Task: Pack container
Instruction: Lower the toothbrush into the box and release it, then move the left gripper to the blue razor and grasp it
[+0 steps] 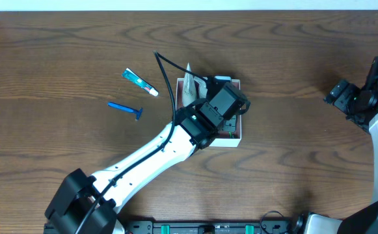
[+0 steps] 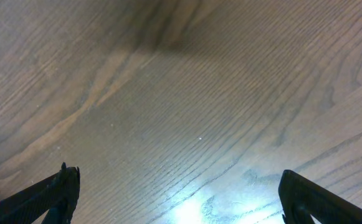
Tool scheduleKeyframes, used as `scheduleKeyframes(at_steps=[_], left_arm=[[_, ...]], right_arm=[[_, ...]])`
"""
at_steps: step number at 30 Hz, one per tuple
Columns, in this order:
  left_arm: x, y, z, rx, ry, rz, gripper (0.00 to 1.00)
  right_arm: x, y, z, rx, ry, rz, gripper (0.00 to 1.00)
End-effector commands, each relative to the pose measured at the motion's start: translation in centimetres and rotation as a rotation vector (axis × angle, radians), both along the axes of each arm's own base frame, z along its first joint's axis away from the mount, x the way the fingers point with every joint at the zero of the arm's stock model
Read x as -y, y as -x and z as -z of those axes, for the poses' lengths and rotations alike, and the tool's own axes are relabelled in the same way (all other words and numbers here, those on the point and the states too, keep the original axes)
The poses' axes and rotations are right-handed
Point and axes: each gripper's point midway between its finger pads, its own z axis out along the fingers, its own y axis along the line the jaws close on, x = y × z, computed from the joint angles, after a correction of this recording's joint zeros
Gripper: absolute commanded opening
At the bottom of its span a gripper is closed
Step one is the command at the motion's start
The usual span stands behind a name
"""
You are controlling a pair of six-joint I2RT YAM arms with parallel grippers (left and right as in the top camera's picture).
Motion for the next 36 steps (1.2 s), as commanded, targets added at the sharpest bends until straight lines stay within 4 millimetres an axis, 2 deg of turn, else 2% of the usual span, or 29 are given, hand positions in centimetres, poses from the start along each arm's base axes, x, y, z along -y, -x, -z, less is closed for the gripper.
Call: scheduleKeyframes(at_steps=[1,5,8,10,11,14,16,25,29,32,36], left_arm=[[-0.4,0.0,-4.4,0.090,0.045,0.021,0.48],[-1.9,1.1,-9.0,0.173,0.094,0.032,0.48],[-4.2,1.8,-12.0,0.238,0.099,-0.004,0.49],[-6.4,2.2,-13.5,0.275,0.083,-0.050,0.50],[-7.5,2.3,-14.0,0.289,0.070,-0.076,0.54],[-11.6,2.2,-14.8,0.313,0.012,-0.173,0.59],[-14.5,2.0,-14.7,0.304,-0.033,-0.243,0.62],[-24.3,-0.1,-12.4,0.199,-0.149,-0.527,0.65],[-27.2,-1.3,-10.9,0.125,-0.128,-0.584,0.66],[-28.9,-2.3,-9.1,0.048,-0.093,-0.627,0.66],[-30.1,-3.7,-6.1,-0.055,-0.058,-0.655,0.66]], right_arm=[[0.4,-0.1,-0.6,0.015,0.010,0.007,0.99],[0.4,-0.1,-0.6,0.015,0.010,0.007,0.99],[0.4,-0.1,-0.6,0.015,0.010,0.007,0.99],[0.4,-0.1,-0.6,0.015,0.010,0.007,0.99],[0.4,-0.1,-0.6,0.015,0.010,0.007,0.99],[0.4,-0.1,-0.6,0.015,0.010,0.007,0.99],[0.4,-0.1,-0.6,0.015,0.010,0.007,0.99],[0.4,-0.1,-0.6,0.015,0.010,0.007,0.99],[0.4,-0.1,-0.6,0.015,0.010,0.007,0.99],[0.4,-0.1,-0.6,0.015,0.010,0.007,0.99],[0.4,-0.1,-0.6,0.015,0.010,0.007,0.99]])
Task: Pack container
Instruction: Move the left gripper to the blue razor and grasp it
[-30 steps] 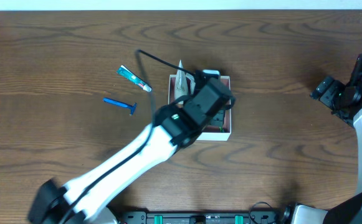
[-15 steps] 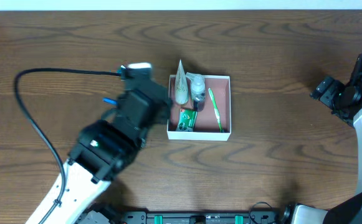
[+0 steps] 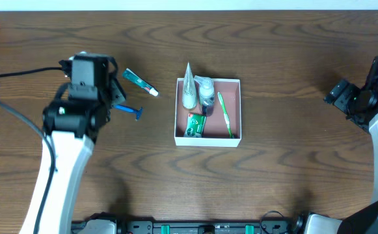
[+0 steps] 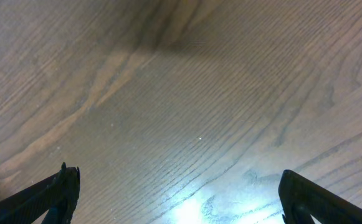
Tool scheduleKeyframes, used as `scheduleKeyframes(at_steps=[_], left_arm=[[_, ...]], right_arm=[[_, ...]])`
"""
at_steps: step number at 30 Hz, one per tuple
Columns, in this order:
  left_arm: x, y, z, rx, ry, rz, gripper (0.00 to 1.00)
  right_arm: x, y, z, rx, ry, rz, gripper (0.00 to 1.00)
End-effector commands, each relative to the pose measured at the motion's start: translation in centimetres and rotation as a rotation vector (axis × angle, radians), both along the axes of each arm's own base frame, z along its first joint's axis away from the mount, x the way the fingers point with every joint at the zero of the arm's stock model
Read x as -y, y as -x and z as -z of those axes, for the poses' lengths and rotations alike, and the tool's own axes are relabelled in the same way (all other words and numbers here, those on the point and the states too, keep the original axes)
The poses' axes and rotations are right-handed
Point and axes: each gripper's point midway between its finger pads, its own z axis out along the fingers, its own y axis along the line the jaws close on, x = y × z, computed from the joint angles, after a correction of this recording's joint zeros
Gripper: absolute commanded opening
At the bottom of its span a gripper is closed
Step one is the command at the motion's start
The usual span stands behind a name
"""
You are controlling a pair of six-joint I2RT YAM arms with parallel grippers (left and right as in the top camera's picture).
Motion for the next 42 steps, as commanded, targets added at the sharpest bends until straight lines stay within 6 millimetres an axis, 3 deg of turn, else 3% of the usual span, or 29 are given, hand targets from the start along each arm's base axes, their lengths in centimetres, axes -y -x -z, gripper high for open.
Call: scheduleKeyframes(at_steps=[1,10,19,42], left_arm=[[0.3,-1.3,2.4,-0.070,0.084,0.028,0.66],[1.7,-4.5,10.5,-0.233,0.190,0.030,0.66],[1.7,-4.2,16.3,-0.378,0.227,-0.075,0.65],[1.6,-2.8,22.0,-0.531,0.233,-0.140,0.58]], right_arm=[[0.4,-0.1,-0.6,0.015,0.010,0.007,0.99],[0.4,-0.1,-0.6,0.015,0.010,0.007,0.99],[0.4,-0.1,-0.6,0.015,0.010,0.007,0.99],[0.4,-0.1,-0.6,0.015,0.010,0.007,0.99]])
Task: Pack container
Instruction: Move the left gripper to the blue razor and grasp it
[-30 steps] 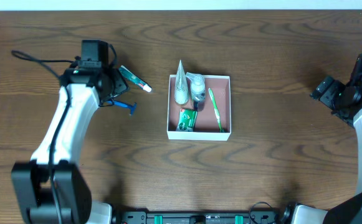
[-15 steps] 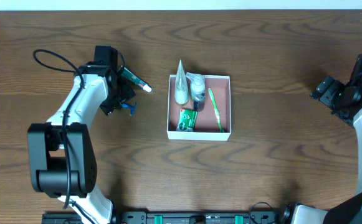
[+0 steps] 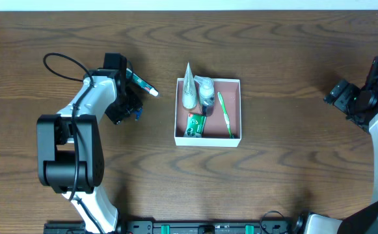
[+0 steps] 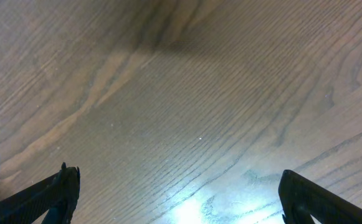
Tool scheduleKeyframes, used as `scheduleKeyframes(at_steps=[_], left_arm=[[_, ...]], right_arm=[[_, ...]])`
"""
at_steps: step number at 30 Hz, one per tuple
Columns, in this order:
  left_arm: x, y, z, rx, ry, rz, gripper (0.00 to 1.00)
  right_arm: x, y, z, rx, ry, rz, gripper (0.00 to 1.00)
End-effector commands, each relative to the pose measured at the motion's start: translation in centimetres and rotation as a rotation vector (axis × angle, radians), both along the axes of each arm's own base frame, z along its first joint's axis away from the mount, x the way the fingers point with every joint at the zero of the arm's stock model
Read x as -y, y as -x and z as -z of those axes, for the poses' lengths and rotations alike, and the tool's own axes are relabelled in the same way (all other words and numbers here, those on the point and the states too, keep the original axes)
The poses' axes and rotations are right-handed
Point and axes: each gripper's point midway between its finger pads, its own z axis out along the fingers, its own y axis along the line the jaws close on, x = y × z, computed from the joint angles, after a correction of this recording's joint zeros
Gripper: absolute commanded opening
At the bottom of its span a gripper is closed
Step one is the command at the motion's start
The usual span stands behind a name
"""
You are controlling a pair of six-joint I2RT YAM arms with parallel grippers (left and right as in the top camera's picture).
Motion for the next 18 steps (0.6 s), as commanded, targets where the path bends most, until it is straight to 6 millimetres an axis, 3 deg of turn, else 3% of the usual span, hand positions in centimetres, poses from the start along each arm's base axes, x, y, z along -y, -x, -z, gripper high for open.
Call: scheduleKeyframes(at_steps=[1,5,12,18], left_arm=[[-0.10,-0.02,0.64,-0.017,0.000,-0.015,0.58],[-0.11,0.06,0.84,-0.024,-0.001,-0.014,0.52],[-0.12,0.41,0.86,-0.038,-0.002,-0.010,0.23],[-0.13,0.54,0.85,-0.044,-0.005,0.036,0.08]], right_arm=[[0.38,-0.09,-0.63,0.015,0.010,0.007,0.99],[0.38,-0.09,-0.63,0.015,0.010,0.007,0.99],[0.38,-0.09,-0.63,0.015,0.010,0.007,0.99],[0.38,-0.09,-0.63,0.015,0.010,0.007,0.99]])
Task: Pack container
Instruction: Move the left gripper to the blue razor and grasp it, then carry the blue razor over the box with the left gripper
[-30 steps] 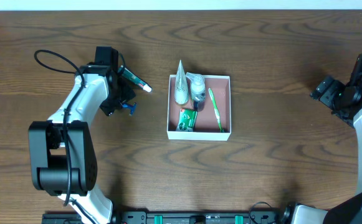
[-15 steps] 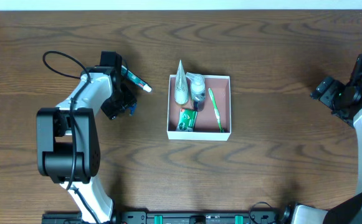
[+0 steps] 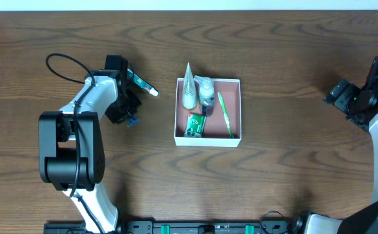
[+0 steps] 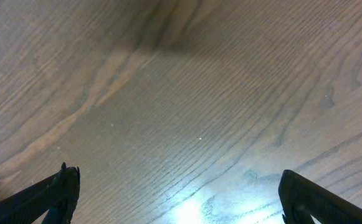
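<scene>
A white container (image 3: 235, 83) stands mid-table and holds a cone-shaped tube, a small clear bottle, a green toothbrush (image 3: 224, 114) and a green packet. To its left lie a small toothpaste tube (image 3: 141, 82) and a blue razor (image 3: 131, 120), of which only one end shows. My left gripper (image 3: 125, 108) is low over the razor and hides the rest of it, and its jaws cannot be made out. My right gripper (image 4: 181, 199) is open over bare wood at the far right, nothing between its fingers (image 4: 62, 190).
The left arm's black cable (image 3: 62, 62) loops over the table at the far left. The right arm (image 3: 358, 97) sits near the right edge. Dark wooden tabletop (image 3: 293, 162) surrounds the container.
The left gripper stays down on the razor. The razor's visible blue end now shows slightly lower and to the left of where it was. The right arm has not moved.
The left arm first reached over the container, hiding part of its contents. Then it was at the left of the table beside the razor, and the toothbrush showed in the container. After that the gripper was down on the razor, where it remains. The right gripper stayed open and still.
</scene>
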Tool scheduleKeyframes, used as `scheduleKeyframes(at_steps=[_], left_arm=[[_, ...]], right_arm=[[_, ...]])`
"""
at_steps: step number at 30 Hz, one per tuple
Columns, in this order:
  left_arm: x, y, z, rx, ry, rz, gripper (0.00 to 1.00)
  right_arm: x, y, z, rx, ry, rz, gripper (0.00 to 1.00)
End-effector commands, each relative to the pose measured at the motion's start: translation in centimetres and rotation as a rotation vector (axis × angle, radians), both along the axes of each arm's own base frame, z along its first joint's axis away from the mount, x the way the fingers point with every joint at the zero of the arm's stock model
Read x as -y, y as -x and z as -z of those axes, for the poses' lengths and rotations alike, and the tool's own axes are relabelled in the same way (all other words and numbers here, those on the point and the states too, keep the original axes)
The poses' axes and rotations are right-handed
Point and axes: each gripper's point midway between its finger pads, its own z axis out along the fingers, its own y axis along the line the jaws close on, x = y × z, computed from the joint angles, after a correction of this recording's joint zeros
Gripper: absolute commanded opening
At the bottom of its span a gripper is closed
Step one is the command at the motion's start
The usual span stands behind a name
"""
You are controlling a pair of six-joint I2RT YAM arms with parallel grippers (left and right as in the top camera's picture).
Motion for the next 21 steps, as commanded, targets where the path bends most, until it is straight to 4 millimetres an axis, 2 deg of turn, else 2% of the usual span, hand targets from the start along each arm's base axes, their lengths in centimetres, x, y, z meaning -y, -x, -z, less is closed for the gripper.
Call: scheduleKeyframes(at_steps=[1,6,10,13,15,18,21], left_arm=[[-0.2,0.0,0.1,-0.009,-0.007,0.043,0.06],[-0.2,0.0,-0.8,-0.002,-0.011,0.114,0.06],[-0.1,-0.5,-3.8,0.051,-0.016,0.171,0.06],[-0.1,-0.9,-7.4,0.124,-0.023,0.205,0.06],[0.3,-0.9,-10.6,0.191,-0.026,0.244,0.06],[2.2,-0.7,-15.8,0.321,-0.016,0.347,0.06],[5.2,0.0,-20.8,0.478,-0.019,0.465,0.06]], right_arm=[[0.4,-0.1,-0.6,0.015,0.010,0.007,0.99],[0.4,-0.1,-0.6,0.015,0.010,0.007,0.99],[0.4,-0.1,-0.6,0.015,0.010,0.007,0.99],[0.4,-0.1,-0.6,0.015,0.010,0.007,0.99],[0.4,-0.1,-0.6,0.015,0.010,0.007,0.99],[0.4,-0.1,-0.6,0.015,0.010,0.007,0.99],[0.4,-0.1,-0.6,0.015,0.010,0.007,0.99]])
